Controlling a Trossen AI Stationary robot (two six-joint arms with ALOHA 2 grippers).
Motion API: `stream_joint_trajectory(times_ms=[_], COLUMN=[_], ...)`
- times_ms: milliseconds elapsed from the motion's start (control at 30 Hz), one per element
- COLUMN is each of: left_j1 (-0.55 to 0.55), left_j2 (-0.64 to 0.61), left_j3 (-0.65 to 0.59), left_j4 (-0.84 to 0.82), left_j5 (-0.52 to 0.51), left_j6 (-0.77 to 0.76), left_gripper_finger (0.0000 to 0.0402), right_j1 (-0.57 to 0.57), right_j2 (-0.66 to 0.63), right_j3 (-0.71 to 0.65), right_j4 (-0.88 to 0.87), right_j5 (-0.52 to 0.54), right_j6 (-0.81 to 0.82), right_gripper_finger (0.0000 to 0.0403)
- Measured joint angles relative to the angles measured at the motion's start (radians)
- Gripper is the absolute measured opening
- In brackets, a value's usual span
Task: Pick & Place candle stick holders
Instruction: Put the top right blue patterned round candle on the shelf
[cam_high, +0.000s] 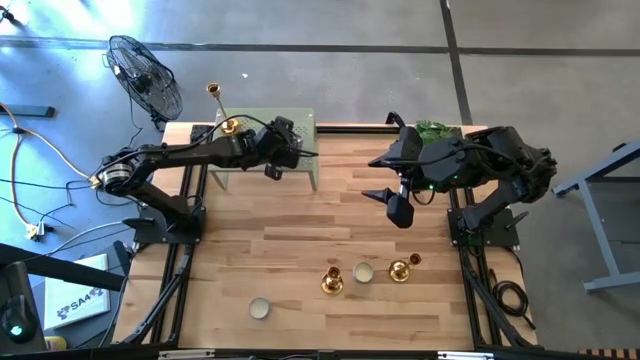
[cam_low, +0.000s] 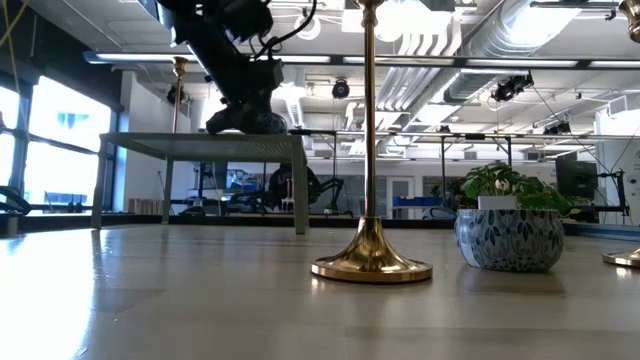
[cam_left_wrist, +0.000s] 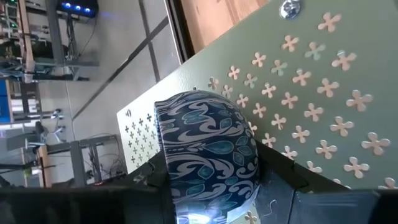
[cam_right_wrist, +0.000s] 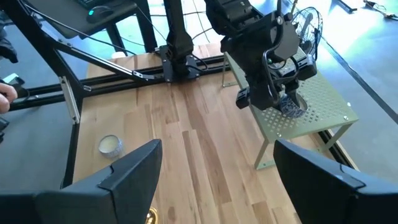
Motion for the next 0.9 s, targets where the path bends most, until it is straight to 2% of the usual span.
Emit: stream_joint_trajectory(times_ms=[900], left_j1=[0.000], left_j2=[0.001], left_j3=[0.000], left_j4=[-0.011], left_j5=[-0.001], left_j6=[-0.032], left_gripper_finger=[0.0148], right_j1=[-0.001], right_j2=[0.000], right_j3=[0.000], right_j4=[-0.026], right_j5=[0.000], right_j6=[0.003], right_gripper_finger=[0.0303])
